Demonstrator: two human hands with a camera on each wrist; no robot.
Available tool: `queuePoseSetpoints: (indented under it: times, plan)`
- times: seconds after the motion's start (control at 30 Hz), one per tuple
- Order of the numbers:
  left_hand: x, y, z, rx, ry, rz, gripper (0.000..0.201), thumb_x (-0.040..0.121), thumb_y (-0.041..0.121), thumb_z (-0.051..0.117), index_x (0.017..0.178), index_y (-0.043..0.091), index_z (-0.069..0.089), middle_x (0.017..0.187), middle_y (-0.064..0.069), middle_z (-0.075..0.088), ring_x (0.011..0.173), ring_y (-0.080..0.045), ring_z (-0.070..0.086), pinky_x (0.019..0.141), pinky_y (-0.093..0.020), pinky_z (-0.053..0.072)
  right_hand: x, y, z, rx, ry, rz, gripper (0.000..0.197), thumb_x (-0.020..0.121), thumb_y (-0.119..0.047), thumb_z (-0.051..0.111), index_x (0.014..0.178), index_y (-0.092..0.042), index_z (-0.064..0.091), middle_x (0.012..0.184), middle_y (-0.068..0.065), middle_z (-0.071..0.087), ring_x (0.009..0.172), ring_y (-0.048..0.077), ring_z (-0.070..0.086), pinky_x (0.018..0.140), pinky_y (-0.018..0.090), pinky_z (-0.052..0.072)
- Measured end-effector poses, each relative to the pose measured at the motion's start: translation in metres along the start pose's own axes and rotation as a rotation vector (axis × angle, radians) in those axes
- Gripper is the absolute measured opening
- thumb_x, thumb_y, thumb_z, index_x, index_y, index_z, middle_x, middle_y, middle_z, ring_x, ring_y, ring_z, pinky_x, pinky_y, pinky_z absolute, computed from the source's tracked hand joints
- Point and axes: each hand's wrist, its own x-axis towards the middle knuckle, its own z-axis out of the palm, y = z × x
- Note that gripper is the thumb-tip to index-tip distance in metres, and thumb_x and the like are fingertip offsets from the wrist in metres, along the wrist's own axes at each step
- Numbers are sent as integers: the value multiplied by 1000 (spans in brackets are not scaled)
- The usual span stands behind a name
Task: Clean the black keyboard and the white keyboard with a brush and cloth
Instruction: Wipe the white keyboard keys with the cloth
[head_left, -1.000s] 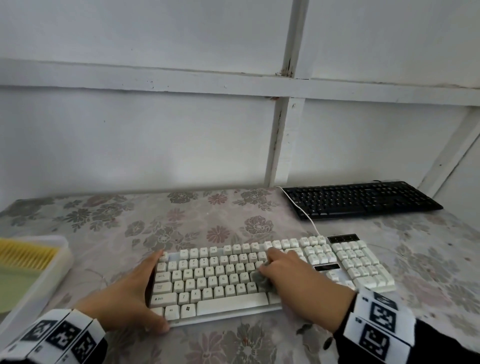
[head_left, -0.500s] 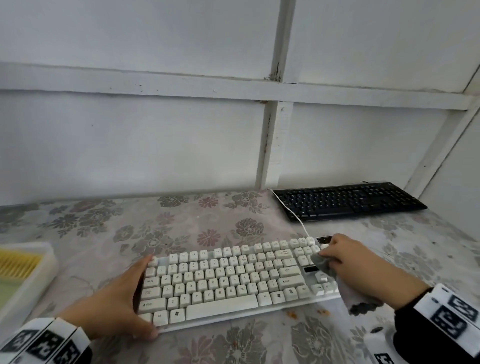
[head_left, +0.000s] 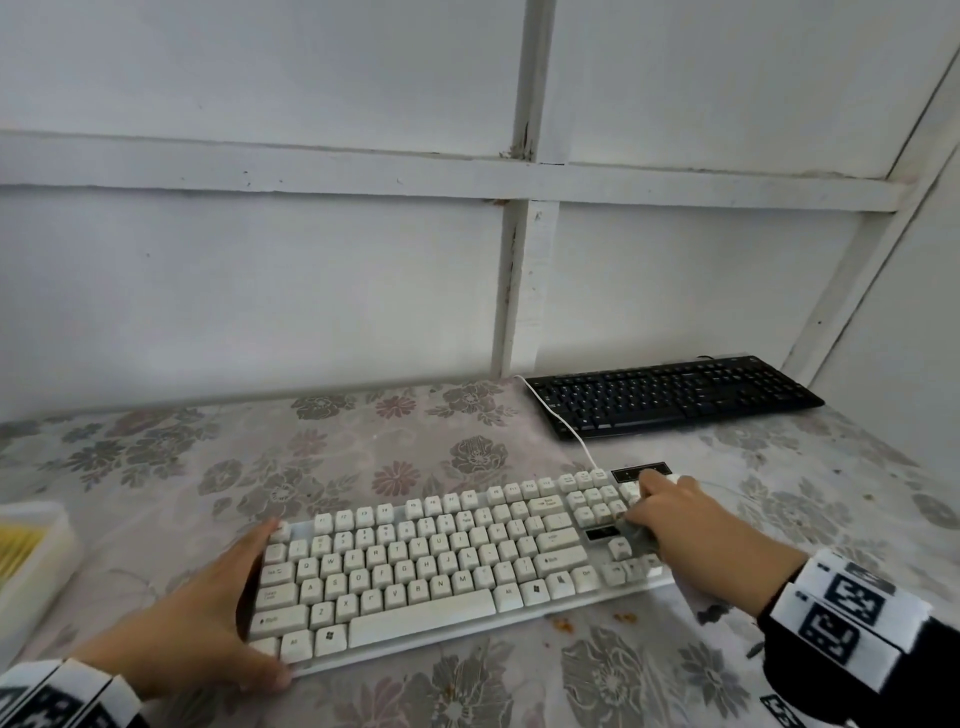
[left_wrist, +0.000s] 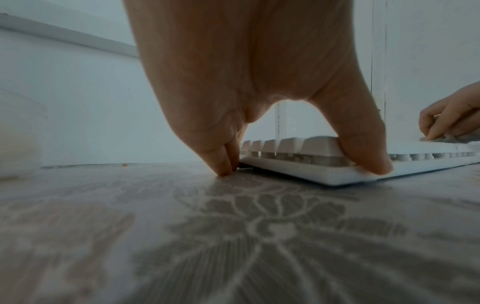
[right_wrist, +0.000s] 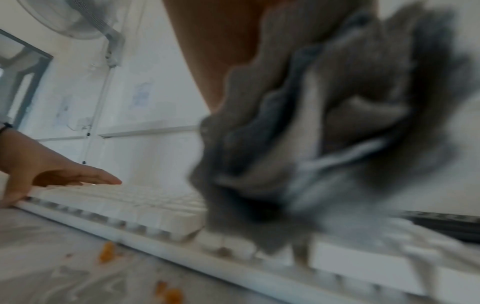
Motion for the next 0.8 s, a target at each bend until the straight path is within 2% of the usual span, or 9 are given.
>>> queuePoseSetpoints:
  times: [0.07, 0.13, 0.2, 0.27, 0.33, 0.4, 0.53, 0.67, 0.8]
  plan:
    - [1, -1, 0, 4, -4, -1, 144, 36, 48, 87, 145, 32, -6, 145, 8, 27, 123, -7, 33, 105, -25, 29, 0, 10, -3, 8, 8, 1, 26, 93, -14, 51, 70, -25, 55, 81, -16, 27, 81, 15, 36, 58, 16, 28]
    - [1, 0, 0, 8, -9, -5, 144, 36, 49, 87, 144, 33, -6, 145, 8, 28, 124, -8, 34, 108, -26, 29, -2, 16, -7, 23, 7, 23, 26, 94, -16, 51, 71, -26, 57, 80, -15, 28, 80, 16, 36, 58, 16, 28]
    - [1, 0, 0, 8, -8, -9, 144, 35, 51, 86, 144, 33, -6, 145, 9, 28, 127, -9, 34, 110, -28, 28, 0, 23, -12, 44, 31, 58, 24, 93, -13, 49, 73, -22, 60, 81, -13, 30, 81, 17, 36, 56, 17, 27]
    - [2, -1, 0, 9, -6, -11, 145, 33, 52, 86, 144, 33, -6, 144, 9, 29, 126, -9, 35, 110, -29, 29, 4, 30, -13, 57, 102, 81, 23, 90, -9, 48, 85, -17, 68, 85, -9, 37, 83, 17, 41, 56, 17, 26]
    - [2, -2, 0, 9, -4, -13, 146, 32, 52, 86, 144, 35, -5, 142, 11, 32, 125, -8, 37, 109, -29, 31, 5, 35, -9, 109, 120, 58, 26, 91, -10, 49, 92, -22, 72, 87, -9, 41, 84, 16, 45, 57, 16, 27]
    - [2, -2, 0, 9, -1, -9, 149, 26, 55, 87, 143, 36, -4, 139, 13, 34, 123, -7, 39, 108, -29, 33, 3, 35, -2, 185, 86, 21, 24, 95, -20, 51, 100, -30, 72, 88, -11, 44, 86, 12, 48, 62, 13, 31]
    - [0, -1, 0, -5, 2, 7, 154, 18, 62, 85, 143, 37, -2, 138, 14, 36, 123, -6, 40, 108, -29, 34, 0, 45, 9, 161, 101, 40, 27, 98, -28, 45, 111, -32, 68, 96, -8, 48, 88, 12, 48, 70, 18, 38]
    - [-1, 0, 1, -19, 3, 5, 152, 22, 58, 86, 143, 37, -1, 137, 14, 38, 122, -5, 42, 109, -31, 35, 0, 60, 13, 87, 97, 121, 26, 98, -27, 45, 108, -29, 68, 92, -7, 42, 84, 14, 42, 58, 15, 26]
    - [-1, 1, 1, -3, -15, 5, 154, 22, 58, 87, 143, 36, -5, 136, 14, 35, 122, -5, 39, 108, -28, 33, -2, 67, 7, 44, 101, 156, 25, 97, -27, 47, 105, -27, 71, 85, -7, 37, 79, 17, 42, 55, 14, 24]
